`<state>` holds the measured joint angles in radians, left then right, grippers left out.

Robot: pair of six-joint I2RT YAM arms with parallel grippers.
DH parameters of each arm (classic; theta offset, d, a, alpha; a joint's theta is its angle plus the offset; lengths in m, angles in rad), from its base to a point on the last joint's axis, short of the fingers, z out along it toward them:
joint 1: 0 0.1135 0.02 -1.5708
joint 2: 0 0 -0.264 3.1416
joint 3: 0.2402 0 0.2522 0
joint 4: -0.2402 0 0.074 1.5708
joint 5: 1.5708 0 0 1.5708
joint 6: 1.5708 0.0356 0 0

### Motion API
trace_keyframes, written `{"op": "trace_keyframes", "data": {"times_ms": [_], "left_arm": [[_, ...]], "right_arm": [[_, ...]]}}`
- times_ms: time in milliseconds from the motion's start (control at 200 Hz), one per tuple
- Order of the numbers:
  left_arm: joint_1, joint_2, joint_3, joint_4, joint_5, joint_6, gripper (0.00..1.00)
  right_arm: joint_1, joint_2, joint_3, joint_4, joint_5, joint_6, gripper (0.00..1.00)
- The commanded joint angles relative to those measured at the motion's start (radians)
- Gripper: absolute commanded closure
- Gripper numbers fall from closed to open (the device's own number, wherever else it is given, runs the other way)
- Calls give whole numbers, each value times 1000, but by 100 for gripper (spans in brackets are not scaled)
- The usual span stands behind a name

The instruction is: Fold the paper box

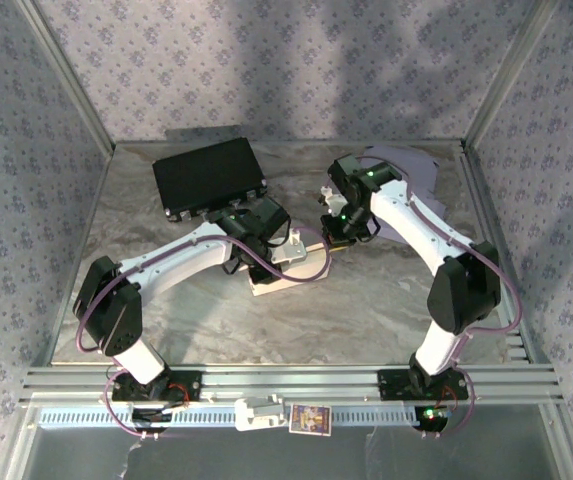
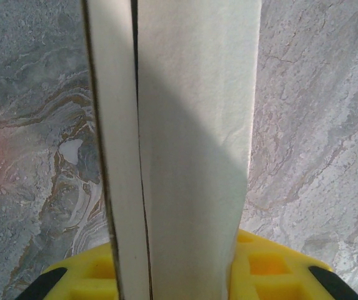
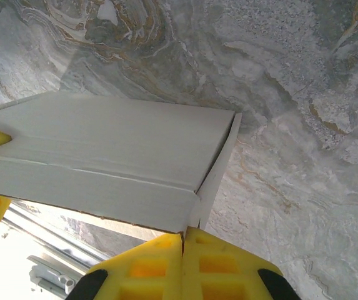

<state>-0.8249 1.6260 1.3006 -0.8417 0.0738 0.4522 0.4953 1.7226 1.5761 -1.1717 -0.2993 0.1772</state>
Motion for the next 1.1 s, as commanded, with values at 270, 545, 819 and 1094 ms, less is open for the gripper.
{"op": "trace_keyframes", "data": {"times_ms": [270,545,819,1094], "left_arm": [[14,38,6,-34,-8,-10,82],[17,41,11,-35,-16,-9,81],[17,45,12,-37,-29,-7,76],[18,44,16,-40,-25,3,79]], "right_arm": [[15,-113,-173,150,-18,-13,100],[34,-164,-268,214,49,-54,100],[40,-188,-282,193,119,-78,100],[7,-137,-124,107,-25,-40,100]]}}
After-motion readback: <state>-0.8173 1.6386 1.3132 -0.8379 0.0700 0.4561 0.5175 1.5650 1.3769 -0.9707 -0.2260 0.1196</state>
